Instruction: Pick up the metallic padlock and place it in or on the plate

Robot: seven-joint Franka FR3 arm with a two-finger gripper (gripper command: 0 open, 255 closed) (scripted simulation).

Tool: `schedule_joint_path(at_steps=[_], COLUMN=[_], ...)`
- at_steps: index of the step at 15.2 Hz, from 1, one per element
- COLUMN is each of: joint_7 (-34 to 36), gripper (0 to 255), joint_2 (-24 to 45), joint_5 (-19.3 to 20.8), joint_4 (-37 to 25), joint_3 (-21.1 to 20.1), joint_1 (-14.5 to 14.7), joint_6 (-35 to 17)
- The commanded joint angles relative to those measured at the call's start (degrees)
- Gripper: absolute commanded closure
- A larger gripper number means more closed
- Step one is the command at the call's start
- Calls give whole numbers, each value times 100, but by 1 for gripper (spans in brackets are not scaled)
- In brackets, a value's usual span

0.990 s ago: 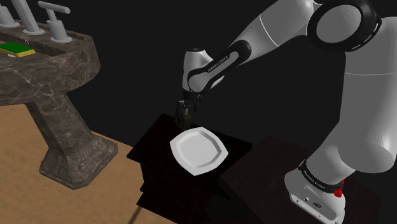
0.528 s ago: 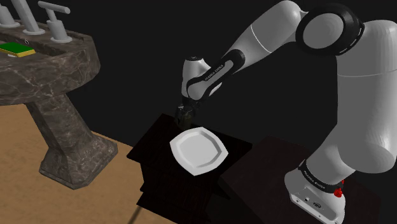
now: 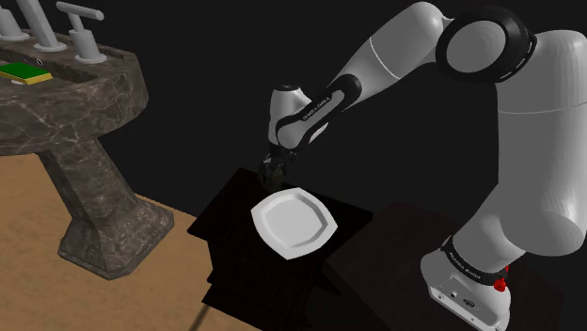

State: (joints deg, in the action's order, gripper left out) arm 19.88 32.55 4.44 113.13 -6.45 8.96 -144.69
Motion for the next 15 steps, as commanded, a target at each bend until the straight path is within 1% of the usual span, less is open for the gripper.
schedule_joint_path(at_steps=[1, 9, 15], joint_7=[0, 0, -32], gripper=[255, 255, 255], joint_2=[0, 0, -371], joint_5=[0, 0, -56], joint_4=[0, 0, 45], joint_3=[0, 0, -45], joint_1=[0, 0, -34], joint_6=[0, -1, 324])
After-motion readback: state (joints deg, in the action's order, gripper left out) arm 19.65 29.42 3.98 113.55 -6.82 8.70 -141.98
